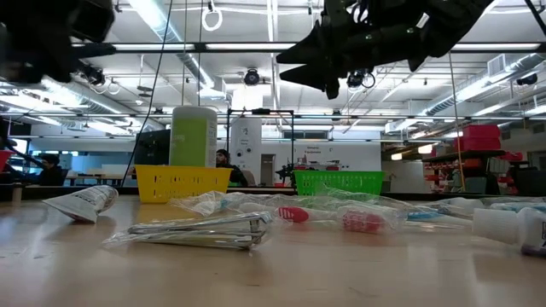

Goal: Pick & Place Travel size toiletries
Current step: Put the blue razor into the red bin, then put the silver nail cutter into the yellow bin

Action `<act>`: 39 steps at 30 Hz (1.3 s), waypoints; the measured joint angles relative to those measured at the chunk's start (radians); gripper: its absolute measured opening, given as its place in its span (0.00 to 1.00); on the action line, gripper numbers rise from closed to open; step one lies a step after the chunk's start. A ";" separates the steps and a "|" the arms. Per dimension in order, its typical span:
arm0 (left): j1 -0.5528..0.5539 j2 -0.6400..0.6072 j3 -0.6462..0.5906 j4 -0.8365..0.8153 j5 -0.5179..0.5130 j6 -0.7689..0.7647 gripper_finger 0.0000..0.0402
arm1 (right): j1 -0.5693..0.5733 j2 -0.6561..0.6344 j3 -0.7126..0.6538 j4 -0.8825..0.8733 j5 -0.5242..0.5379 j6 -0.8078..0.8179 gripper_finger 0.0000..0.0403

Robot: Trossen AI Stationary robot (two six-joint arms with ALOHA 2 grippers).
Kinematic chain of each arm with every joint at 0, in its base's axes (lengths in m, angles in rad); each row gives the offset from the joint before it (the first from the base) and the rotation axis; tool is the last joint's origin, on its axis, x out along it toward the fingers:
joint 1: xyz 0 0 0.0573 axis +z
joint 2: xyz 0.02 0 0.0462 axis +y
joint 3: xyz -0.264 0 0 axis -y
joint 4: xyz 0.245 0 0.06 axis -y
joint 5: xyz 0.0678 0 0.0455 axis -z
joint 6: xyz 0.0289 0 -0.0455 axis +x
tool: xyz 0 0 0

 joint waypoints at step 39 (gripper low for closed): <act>-0.245 0.303 0.068 -0.227 0.277 -0.454 0.33 | -0.018 0.000 0.000 0.048 -0.001 -0.001 0.50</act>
